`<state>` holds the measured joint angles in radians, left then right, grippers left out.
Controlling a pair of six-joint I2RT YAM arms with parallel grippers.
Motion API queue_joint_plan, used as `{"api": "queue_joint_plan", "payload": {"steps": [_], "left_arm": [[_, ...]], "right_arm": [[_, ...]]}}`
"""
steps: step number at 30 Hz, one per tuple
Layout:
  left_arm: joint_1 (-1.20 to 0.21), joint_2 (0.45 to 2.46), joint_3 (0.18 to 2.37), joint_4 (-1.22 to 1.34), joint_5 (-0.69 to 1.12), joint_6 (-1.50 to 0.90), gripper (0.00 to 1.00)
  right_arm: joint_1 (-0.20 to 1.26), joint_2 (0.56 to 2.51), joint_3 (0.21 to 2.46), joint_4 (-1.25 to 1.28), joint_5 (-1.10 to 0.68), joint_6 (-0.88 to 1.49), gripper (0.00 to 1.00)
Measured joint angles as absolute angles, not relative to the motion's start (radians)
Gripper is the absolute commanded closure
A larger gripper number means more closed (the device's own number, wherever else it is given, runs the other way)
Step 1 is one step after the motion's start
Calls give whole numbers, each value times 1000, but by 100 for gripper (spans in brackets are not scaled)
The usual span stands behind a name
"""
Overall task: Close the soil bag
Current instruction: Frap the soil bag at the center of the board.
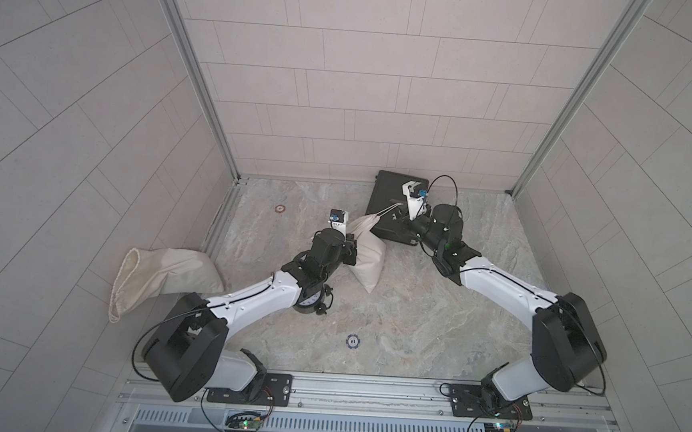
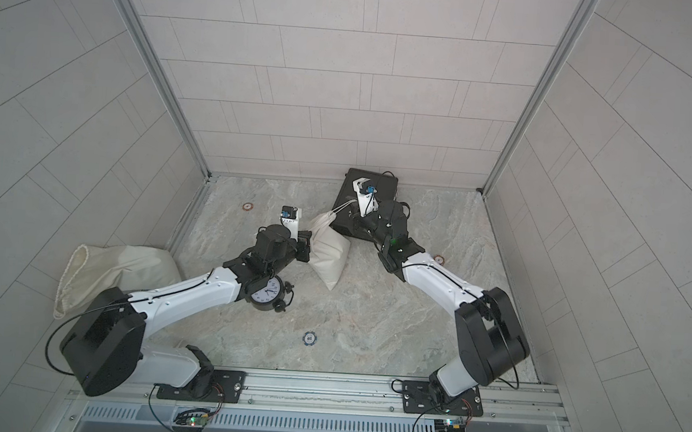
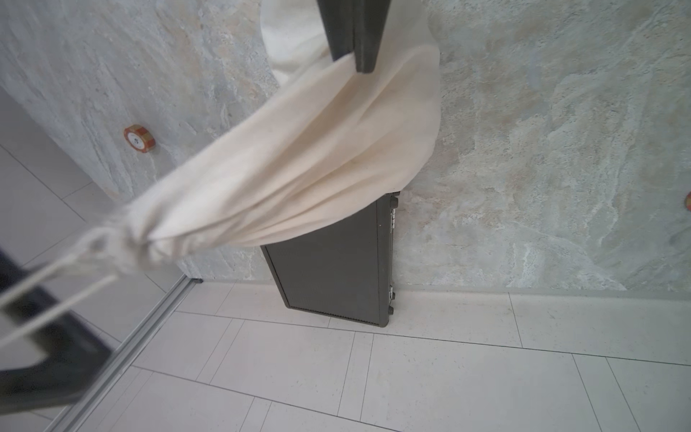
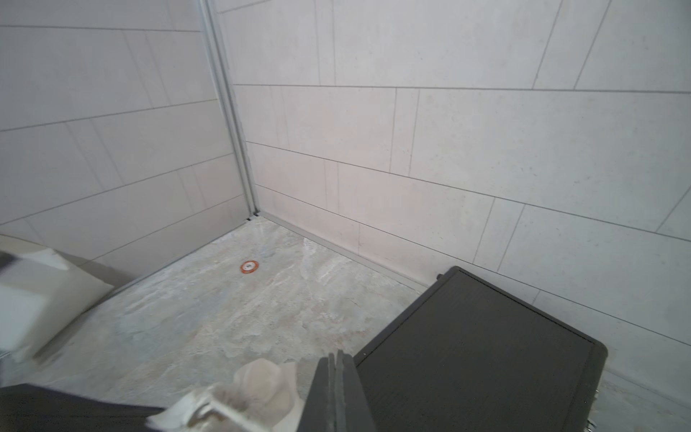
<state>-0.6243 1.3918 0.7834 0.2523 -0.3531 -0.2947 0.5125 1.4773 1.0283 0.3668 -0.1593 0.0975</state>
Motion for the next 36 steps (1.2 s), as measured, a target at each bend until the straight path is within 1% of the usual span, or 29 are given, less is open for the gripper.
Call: {"api": "queue_joint_plan", "payload": {"steps": [1, 2, 7, 10, 13, 15, 18, 22, 26, 29, 36], "left_arm": [[-625, 1402, 790, 263, -354, -307, 100], [-625, 1411, 794, 271, -353, -315, 96], [-619, 1414, 755, 302, -324, -305, 67], [-616, 1392, 720, 307, -274, -274, 54], [-619, 1346, 710, 320, -215, -230, 45], [-630, 1311, 710, 350, -174, -200, 42], [-648, 1274, 720, 392, -123, -157, 41], [-657, 1282, 778, 411, -86, -111, 41], [-657, 1317, 855, 423, -63, -79, 44], [-657, 1350, 908, 429, -60, -55, 50], [-657, 1430, 984, 433, -94, -11, 72]], "right_arm": [[513, 1455, 1029, 334, -170, 97, 100], [513, 1443, 1034, 301, -179, 98, 100], [542, 1436, 1100, 170, -195, 88, 100], [573, 1430, 1136, 130, -187, 78, 100], [599, 1414, 1154, 103, -180, 67, 100], [609, 1403, 1166, 81, -174, 62, 100], [618, 1388, 1177, 57, -162, 58, 100], [625, 1376, 1182, 26, -152, 56, 100], [635, 1374, 1191, -1, -145, 54, 100], [638, 1370, 1193, -16, -142, 51, 100], [638, 1357, 1194, -40, -138, 46, 100]]}}
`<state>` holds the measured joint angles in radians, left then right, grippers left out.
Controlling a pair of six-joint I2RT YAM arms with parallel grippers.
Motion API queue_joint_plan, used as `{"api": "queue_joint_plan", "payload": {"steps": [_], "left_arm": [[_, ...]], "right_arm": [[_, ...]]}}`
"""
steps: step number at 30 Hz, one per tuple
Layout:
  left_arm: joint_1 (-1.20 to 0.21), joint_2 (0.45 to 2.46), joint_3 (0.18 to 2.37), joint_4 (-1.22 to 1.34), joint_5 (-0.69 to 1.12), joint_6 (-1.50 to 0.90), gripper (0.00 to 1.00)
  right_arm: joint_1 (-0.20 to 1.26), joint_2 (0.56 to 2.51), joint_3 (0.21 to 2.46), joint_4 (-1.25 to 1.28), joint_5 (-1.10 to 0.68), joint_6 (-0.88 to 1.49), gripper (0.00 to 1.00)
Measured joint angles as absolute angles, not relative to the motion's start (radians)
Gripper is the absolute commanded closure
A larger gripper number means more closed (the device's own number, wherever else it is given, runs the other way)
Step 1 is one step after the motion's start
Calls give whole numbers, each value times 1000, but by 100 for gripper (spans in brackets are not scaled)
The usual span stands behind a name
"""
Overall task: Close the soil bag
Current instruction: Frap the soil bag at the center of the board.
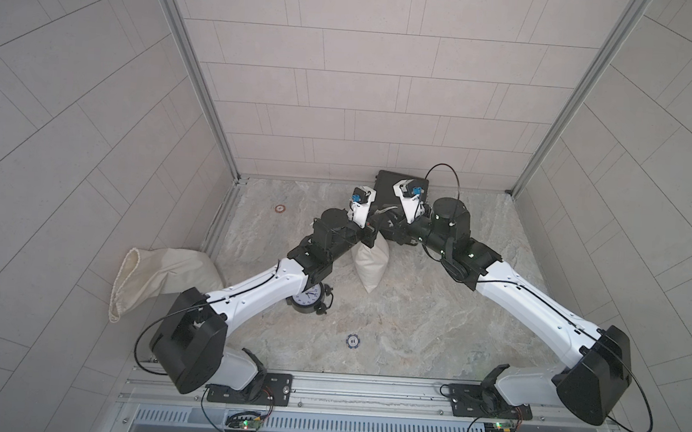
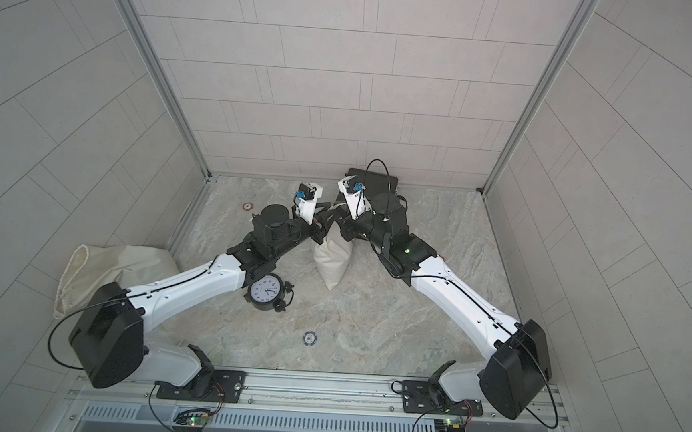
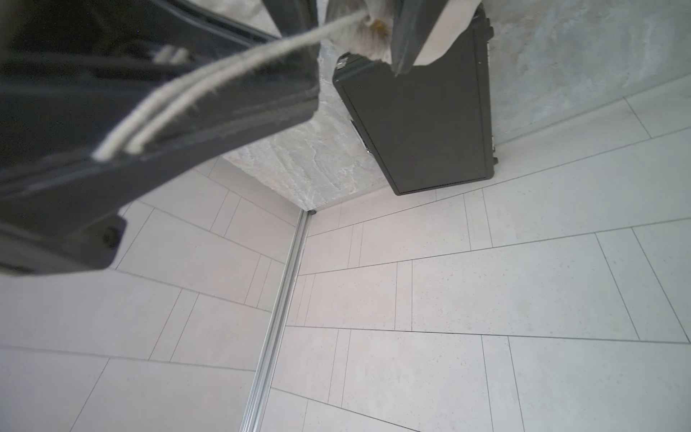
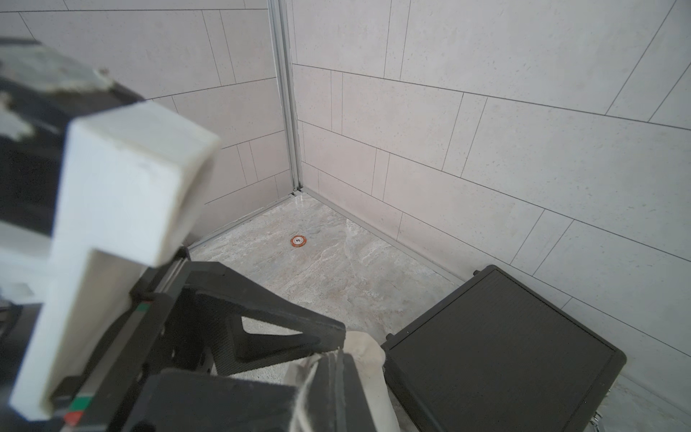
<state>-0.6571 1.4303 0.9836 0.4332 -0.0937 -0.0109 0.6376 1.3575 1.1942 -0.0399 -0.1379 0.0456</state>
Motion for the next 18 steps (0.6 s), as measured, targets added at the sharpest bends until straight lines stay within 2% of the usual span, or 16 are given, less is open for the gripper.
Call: {"api": "queue_joint_plan", "payload": {"steps": [5, 18], "left_arm": [[-661, 1465, 1013, 434, -98, 10, 86], [-718, 1553, 999, 581, -198, -21, 87]], "right_arm": [[637, 1344, 1194, -59, -134, 41, 100], [619, 1258, 1190, -184, -94, 80, 100]]}}
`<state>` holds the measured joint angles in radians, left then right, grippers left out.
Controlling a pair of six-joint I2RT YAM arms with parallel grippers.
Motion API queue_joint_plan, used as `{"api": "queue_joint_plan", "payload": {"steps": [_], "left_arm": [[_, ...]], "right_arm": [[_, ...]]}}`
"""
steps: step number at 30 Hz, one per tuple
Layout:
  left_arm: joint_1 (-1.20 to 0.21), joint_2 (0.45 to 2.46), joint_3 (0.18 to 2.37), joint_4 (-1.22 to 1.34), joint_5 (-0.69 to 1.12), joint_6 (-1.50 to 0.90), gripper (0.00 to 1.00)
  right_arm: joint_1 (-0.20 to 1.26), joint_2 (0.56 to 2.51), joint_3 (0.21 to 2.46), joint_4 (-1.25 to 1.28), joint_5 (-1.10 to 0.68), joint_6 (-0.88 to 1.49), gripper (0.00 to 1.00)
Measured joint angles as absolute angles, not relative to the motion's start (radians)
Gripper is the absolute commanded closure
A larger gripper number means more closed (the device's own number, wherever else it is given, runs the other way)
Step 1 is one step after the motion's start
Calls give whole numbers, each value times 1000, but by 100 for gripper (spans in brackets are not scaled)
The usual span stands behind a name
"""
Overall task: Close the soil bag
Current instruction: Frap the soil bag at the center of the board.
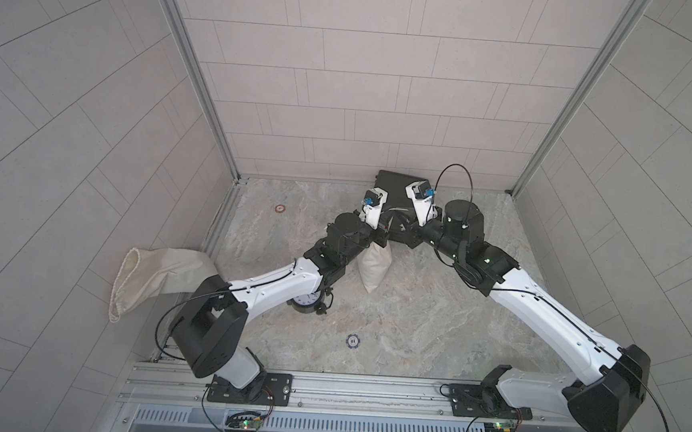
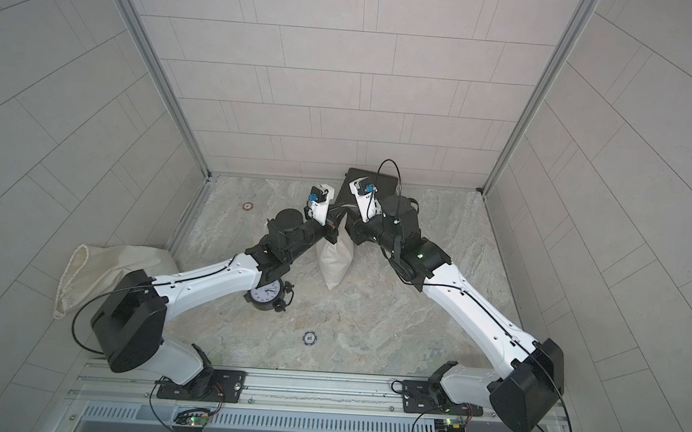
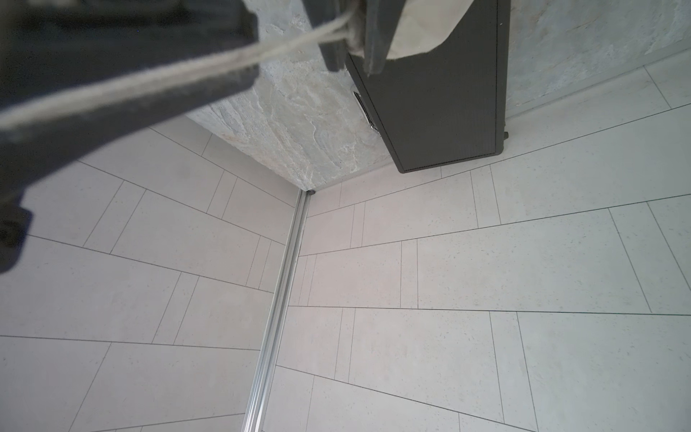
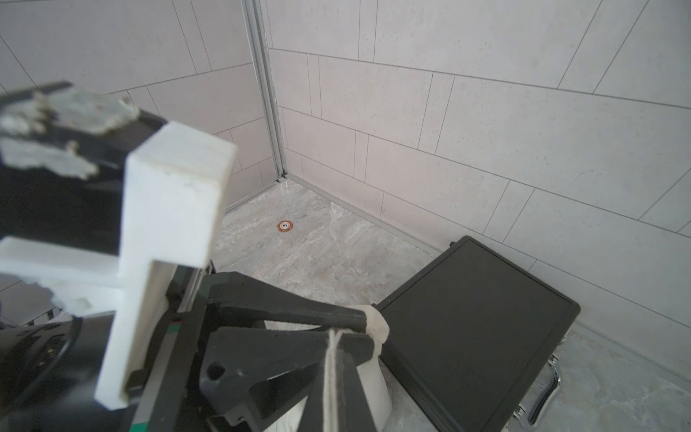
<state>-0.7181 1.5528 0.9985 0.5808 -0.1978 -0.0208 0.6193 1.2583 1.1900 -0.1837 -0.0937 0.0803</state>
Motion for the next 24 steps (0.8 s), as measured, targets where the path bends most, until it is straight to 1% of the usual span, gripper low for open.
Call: {"api": "queue_joint_plan", "payload": {"steps": [9, 12, 16, 20, 24], "left_arm": [[-743, 1640, 994, 627, -250, -159, 86], [-745, 1649, 995, 621, -287, -202, 81], [-747, 1657, 1006, 595, -334, -262, 78], [-743, 1666, 1011, 540, -369, -308, 73], [-735, 1662, 986, 516, -373, -321, 60]], "right_arm": [[596, 1245, 1165, -244, -78, 133, 100], [588, 1230, 1164, -256, -78, 148, 100], [578, 1209, 1164, -259, -87, 163, 100], [566, 1190, 1164, -252, -105, 181, 100], [562, 1181, 1164, -237, -126, 196, 100]]}}
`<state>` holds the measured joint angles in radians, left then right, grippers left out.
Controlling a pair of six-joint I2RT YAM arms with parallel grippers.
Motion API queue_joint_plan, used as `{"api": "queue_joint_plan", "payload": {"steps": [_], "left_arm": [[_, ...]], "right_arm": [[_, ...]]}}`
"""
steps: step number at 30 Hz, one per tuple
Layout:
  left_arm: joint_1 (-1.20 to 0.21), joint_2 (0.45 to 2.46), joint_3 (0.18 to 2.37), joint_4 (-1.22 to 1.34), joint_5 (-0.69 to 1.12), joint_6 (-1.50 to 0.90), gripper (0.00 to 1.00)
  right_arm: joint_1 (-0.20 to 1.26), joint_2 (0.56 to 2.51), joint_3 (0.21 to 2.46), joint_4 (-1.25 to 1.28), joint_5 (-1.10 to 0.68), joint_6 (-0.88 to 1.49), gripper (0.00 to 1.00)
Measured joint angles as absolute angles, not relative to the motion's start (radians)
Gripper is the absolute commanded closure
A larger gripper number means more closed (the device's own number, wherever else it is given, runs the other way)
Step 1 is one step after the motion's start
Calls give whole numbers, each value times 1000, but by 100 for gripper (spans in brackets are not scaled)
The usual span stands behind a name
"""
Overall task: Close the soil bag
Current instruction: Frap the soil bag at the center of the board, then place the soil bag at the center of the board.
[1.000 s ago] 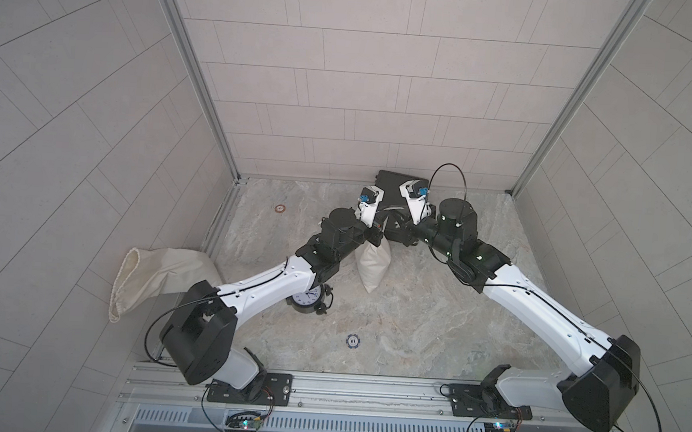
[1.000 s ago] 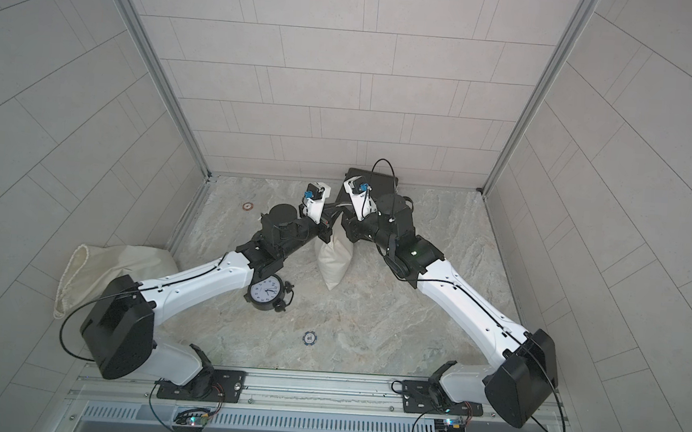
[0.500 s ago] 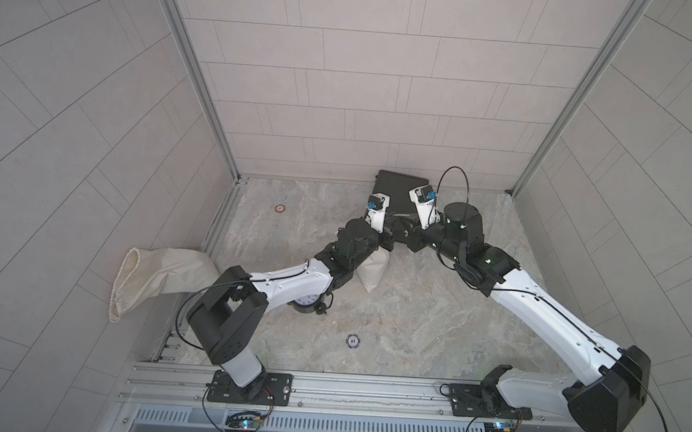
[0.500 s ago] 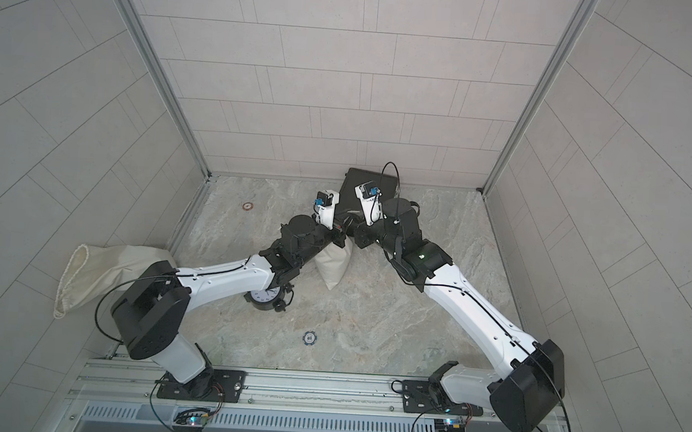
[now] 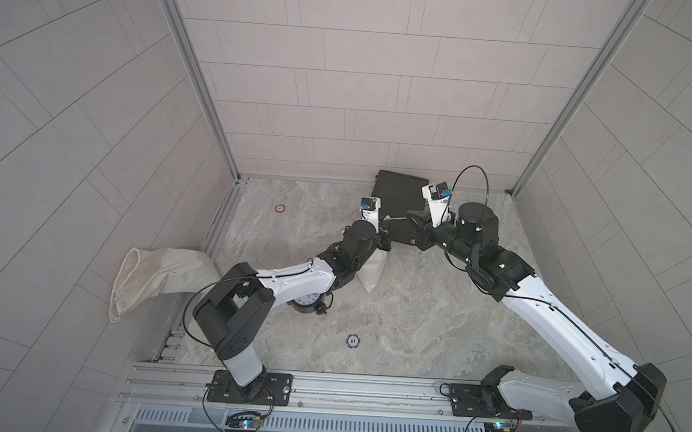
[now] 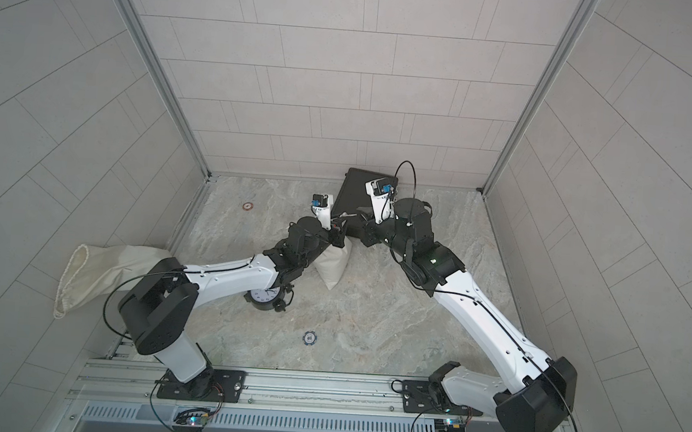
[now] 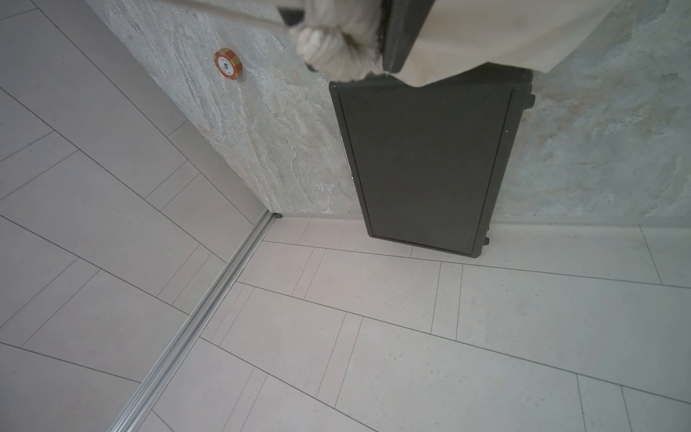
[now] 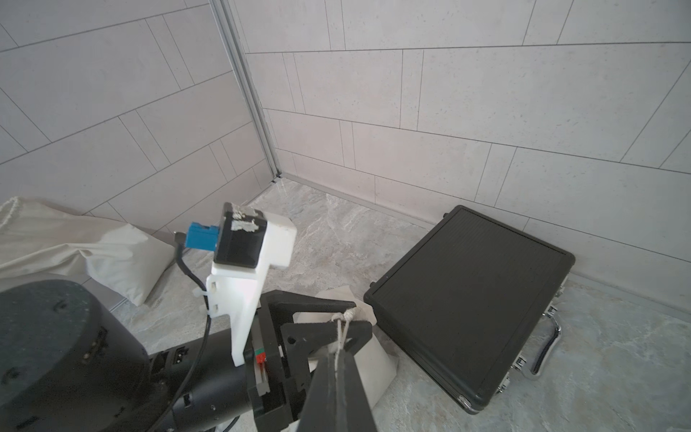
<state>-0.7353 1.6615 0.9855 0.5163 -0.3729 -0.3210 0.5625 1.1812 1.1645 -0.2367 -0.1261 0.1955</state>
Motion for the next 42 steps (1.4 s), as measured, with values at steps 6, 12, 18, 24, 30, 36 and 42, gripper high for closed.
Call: {"api": "queue_joint_plan", "payload": {"steps": [6, 12, 18, 24, 30, 36, 42], "left_arm": [[-670, 1593, 863, 459, -380, -307, 61], [-647, 1501, 811, 371, -348, -278, 29], [-643, 1336, 765, 319, -313, -248, 11], [-589, 1138, 717, 274, -279, -248, 0], [-503, 1026, 710, 200, -302, -290, 0], [-447, 1015, 710, 107, -348, -359, 0], [-423, 1016, 715, 25, -443, -445, 0]], "right_arm": [[562, 1178, 1169, -172, -154, 202, 100], [555, 1206, 1197, -103, -163, 211, 100], [549, 1278, 1307, -105, -183, 213, 100], [487, 1240, 1303, -154, -107, 208, 100], [297, 1033, 1106, -219, 81, 263, 100], [140, 893, 968, -233, 211, 349, 94], [138, 949, 853, -204, 253, 393, 26]]}}
